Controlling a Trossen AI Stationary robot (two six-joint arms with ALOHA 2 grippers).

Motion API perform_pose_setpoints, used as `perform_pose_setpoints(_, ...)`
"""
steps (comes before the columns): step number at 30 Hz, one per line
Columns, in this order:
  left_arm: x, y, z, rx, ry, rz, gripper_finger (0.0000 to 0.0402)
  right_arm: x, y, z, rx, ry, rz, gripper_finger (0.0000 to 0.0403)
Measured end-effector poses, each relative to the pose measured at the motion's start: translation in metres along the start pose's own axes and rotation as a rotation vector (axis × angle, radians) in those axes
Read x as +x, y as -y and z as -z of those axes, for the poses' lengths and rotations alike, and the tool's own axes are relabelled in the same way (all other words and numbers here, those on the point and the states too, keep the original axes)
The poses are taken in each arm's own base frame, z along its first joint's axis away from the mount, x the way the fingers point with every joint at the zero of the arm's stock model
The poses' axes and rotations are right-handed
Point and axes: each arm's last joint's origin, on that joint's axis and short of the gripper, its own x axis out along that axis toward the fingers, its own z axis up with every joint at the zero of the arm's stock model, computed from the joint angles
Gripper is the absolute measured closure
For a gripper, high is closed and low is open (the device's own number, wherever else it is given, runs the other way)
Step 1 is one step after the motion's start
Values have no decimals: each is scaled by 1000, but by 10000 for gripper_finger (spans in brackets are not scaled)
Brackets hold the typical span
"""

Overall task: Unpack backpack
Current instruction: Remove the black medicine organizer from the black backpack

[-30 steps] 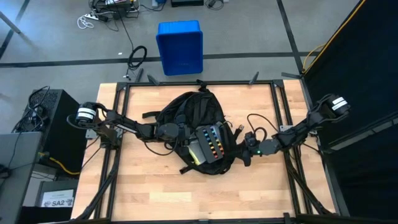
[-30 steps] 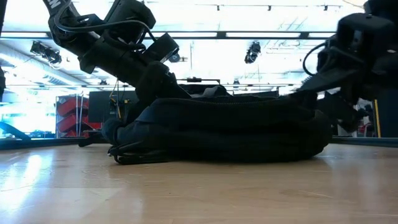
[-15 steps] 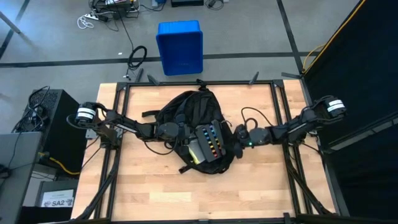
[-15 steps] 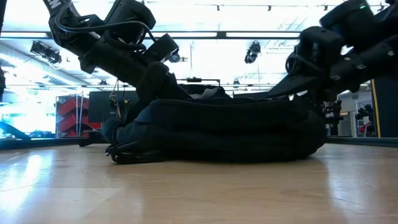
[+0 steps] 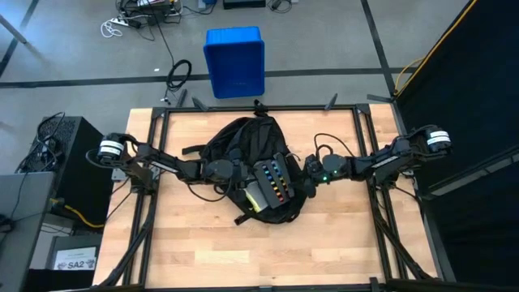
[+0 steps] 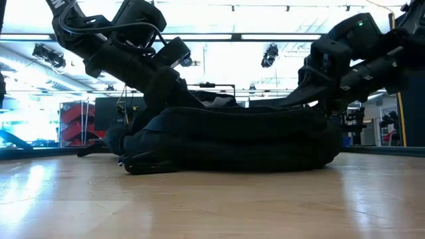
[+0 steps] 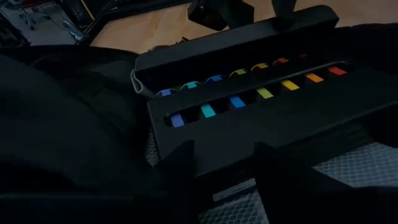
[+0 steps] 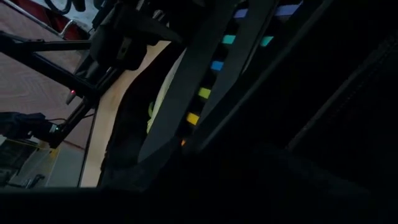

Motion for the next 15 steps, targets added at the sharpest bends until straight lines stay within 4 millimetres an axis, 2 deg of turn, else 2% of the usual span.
perform_pose_setpoints(3,-3,5,-4,41,24,58,266,0,0,0,-4,-4,1,222)
perform_pose_setpoints(8,-7,25,-7,218,38,120,266,0,1,1,-5,-7,6,223)
perform_pose_setpoints(15,2,55,-19,546,-15,25,262,0,1,1,-4,-7,6,224)
